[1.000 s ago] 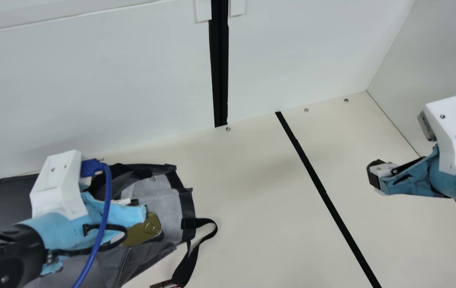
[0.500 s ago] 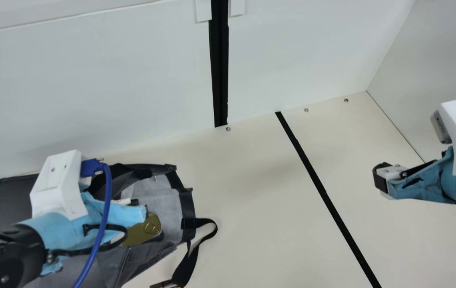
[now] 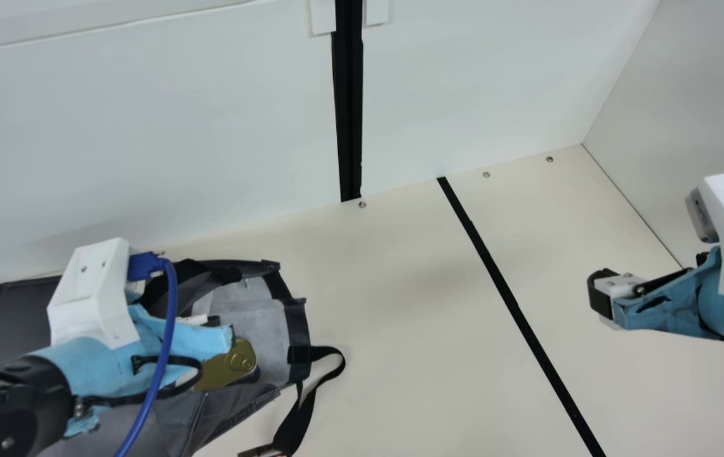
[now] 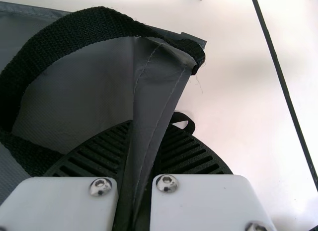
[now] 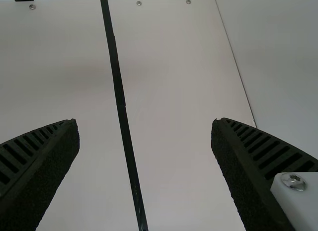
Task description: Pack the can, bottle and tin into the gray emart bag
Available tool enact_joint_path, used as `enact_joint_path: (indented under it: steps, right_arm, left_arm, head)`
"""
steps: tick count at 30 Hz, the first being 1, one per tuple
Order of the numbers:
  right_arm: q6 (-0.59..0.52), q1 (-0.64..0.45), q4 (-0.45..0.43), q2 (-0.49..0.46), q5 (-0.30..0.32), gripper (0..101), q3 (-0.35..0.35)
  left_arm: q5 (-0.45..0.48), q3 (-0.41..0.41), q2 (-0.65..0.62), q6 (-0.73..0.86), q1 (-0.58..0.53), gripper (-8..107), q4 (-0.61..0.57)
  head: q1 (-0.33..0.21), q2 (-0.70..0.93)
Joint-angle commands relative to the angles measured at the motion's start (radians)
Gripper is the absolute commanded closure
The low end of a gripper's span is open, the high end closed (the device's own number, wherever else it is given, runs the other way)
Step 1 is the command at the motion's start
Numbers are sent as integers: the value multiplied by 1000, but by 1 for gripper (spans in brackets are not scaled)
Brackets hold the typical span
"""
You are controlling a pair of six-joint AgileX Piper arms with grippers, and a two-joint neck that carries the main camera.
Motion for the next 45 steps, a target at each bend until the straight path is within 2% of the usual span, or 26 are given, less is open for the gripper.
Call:
enact_joint_path:
  steps: [1, 12, 22, 45]
  right_arm:
    - [0, 0, 4, -2, 0, 10, 2]
    - [-23, -11, 37, 29, 0, 10, -31]
    - [-61, -12, 94, 92, -50, 10, -32]
    - [-250, -16, 313, 211, -148, 10, 34]
  left_arm:
    - [0, 0, 0, 0, 0, 89, 0]
    - [0, 0, 0, 0, 0, 89, 0]
    - [0, 0, 0, 0, 0, 89, 0]
    - [0, 0, 0, 0, 0, 89, 0]
  head:
    - [-23, -1]
    - [-23, -1]
    - [-23, -1]
    - [-23, -1]
